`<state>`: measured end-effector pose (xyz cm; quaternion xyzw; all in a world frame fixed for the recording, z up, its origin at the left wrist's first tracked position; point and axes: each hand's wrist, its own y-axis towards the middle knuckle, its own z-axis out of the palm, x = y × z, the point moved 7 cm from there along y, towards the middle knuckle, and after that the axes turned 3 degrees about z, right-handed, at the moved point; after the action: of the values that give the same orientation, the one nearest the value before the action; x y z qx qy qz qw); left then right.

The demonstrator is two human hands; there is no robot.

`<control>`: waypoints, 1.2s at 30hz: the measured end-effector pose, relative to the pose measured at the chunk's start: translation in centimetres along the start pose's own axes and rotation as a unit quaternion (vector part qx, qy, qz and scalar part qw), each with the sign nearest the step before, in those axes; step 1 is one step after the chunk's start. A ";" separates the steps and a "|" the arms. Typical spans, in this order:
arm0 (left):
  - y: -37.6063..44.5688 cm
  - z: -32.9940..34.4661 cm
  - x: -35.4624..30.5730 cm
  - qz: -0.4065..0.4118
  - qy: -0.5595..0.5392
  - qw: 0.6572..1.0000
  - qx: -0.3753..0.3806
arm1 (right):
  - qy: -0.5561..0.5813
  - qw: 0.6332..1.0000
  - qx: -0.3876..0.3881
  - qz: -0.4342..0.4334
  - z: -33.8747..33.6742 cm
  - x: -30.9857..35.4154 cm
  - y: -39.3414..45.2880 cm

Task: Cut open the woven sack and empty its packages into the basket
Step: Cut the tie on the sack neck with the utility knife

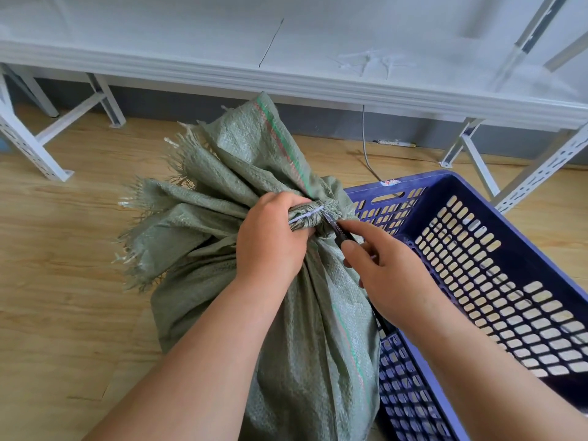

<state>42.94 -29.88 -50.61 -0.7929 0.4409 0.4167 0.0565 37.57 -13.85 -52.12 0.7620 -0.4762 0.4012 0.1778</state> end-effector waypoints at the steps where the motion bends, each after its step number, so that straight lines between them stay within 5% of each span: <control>1: 0.0 0.0 0.1 -0.002 -0.003 1.000 -0.001 | -0.004 1.000 -0.002 -0.002 0.1 0.0 -0.1; 7: -0.3 -0.1 -0.1 -0.012 -0.007 1.000 -0.005 | -0.038 0.999 -0.025 -0.005 0.3 0.4 -0.3; 20: -0.2 0.0 -1.0 0.011 0.036 0.999 0.015 | 0.102 0.995 0.009 0.022 0.3 0.4 0.9; 32: -0.2 -0.6 -1.5 0.050 0.018 0.998 0.043 | 0.276 0.949 0.097 0.118 0.4 0.3 0.6; 36: -0.5 -0.4 -2.1 0.066 0.044 0.996 0.042 | 0.072 0.996 -0.013 0.042 -1.2 0.9 0.7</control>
<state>42.98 -28.41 -49.03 -0.7768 0.5115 0.3648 0.0428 36.61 -13.92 -50.79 0.7081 -0.4989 0.4558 0.2048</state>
